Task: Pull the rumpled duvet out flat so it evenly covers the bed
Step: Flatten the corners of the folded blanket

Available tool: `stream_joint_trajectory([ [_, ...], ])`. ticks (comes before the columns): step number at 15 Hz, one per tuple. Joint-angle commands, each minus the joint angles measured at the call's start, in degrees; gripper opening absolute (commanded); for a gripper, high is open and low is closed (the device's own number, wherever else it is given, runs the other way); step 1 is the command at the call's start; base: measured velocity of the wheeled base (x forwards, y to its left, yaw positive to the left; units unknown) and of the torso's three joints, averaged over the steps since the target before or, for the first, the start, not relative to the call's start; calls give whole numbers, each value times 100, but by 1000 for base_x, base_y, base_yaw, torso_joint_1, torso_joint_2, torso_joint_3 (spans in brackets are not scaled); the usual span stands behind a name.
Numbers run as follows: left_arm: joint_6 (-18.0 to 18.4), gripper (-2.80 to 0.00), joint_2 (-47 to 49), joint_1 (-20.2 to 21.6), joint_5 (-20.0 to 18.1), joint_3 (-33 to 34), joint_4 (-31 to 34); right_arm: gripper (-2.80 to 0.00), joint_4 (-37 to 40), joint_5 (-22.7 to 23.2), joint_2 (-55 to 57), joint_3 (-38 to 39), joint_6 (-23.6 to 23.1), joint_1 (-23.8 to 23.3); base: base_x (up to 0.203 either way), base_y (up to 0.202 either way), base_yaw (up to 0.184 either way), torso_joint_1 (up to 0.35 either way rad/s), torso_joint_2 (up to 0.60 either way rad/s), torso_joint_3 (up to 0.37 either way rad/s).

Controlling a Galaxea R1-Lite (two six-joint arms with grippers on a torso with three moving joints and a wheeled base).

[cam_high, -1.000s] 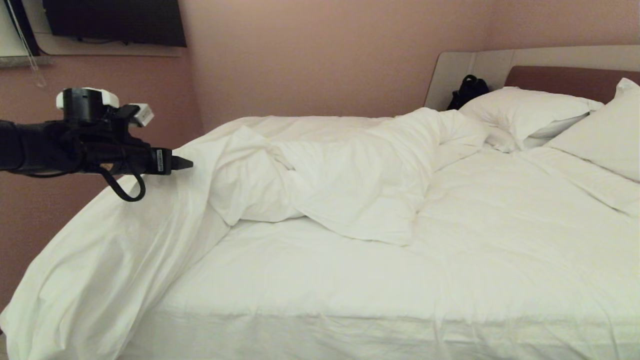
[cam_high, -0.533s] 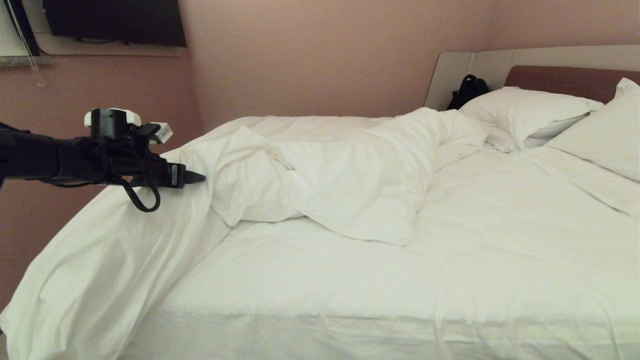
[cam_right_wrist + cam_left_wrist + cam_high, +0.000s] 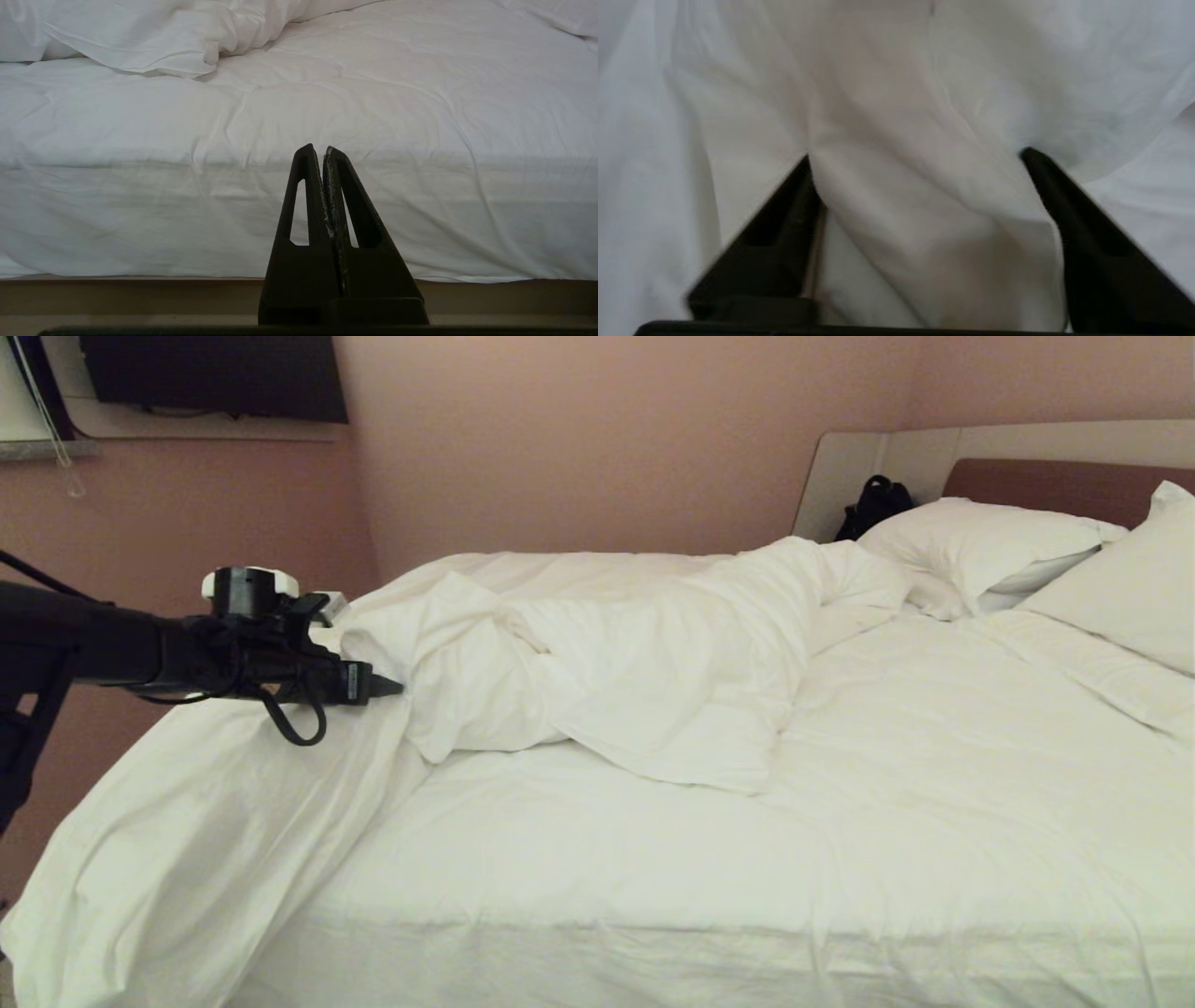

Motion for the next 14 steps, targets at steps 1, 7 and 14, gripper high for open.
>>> stream_joint_trajectory([
  [1, -67, -280, 69, -1, -96, -37, 3, -280, -1, 1, 0, 0, -1, 0, 0, 0, 0, 0, 0, 0],
  [7, -132, -280, -666, -3, -442, 367, 32, -280, -1, 1, 0, 0, -1, 0, 0, 0, 0, 0, 0, 0],
  [14, -122, -280, -2040, -42, -1993, 1746, 326, -280, -1, 1, 0, 0, -1, 0, 0, 0, 0, 0, 0, 0],
])
